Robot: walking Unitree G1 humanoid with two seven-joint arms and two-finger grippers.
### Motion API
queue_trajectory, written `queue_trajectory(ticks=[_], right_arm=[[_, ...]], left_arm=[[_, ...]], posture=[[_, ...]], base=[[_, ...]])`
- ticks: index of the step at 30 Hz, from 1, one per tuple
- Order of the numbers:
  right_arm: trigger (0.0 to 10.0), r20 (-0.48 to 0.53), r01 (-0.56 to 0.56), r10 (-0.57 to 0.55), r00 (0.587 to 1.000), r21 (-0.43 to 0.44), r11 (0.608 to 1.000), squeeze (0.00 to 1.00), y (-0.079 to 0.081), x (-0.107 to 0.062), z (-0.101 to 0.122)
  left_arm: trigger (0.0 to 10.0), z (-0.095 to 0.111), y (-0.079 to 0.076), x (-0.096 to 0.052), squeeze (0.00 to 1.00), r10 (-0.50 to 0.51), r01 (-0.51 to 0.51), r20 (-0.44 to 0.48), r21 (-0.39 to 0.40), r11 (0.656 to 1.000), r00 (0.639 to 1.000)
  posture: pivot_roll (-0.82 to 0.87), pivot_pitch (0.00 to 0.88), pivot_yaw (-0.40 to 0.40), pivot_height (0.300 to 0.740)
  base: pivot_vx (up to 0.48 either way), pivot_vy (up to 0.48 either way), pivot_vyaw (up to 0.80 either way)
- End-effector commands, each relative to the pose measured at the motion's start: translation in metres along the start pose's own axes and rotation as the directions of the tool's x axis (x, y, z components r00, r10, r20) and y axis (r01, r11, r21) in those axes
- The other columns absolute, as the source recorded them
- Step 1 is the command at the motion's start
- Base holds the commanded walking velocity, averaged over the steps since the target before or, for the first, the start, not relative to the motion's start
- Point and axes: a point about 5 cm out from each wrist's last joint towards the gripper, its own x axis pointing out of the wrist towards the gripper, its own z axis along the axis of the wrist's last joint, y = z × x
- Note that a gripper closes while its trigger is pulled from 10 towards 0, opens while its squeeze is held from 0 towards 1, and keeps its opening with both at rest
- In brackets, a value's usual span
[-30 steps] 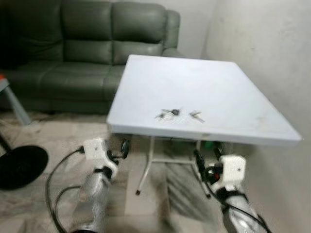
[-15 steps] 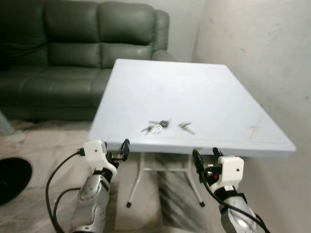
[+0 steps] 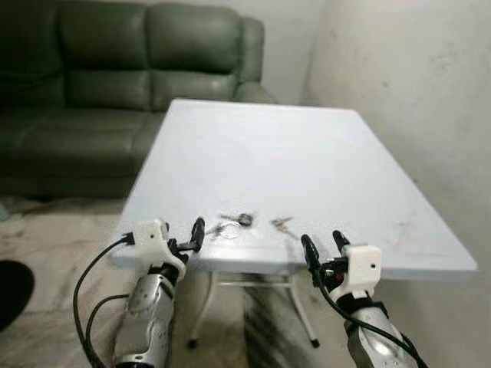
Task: Hang keys on a hook
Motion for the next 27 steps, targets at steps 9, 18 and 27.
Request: queue_trajectory(ticks=[9,18,27], right_arm=[[10.0,-0.022,-0.119,0.118,0.993,-0.020,0.993,0.00,0.003,0.010,0.002],[10.0,-0.044,-0.242,0.239,0.970,-0.071,0.968,0.00,0.007,0.028,0.008],[10.0,-0.020,-0.260,0.260,0.966,-0.091,0.961,0.00,0.011,0.037,0.013]], left_arm=[[10.0,-0.012,-0.002,0.001,0.00,0.055,-0.062,-0.118,-0.053,0.997,0.991],[10.0,-0.005,-0.011,0.002,0.00,0.009,-0.010,-0.099,-0.009,1.000,0.995],[10.0,0.005,-0.008,0.001,0.00,0.010,-0.010,-0.048,-0.004,1.000,0.999]], posture=[[-0.02,0.000,-0.071,0.740],[-0.02,0.000,-0.073,0.740],[0.00,0.000,-0.084,0.740]], base=[[0.000,0.000,0.00],[0.000,0.000,0.00],[0.000,0.000,0.00]])
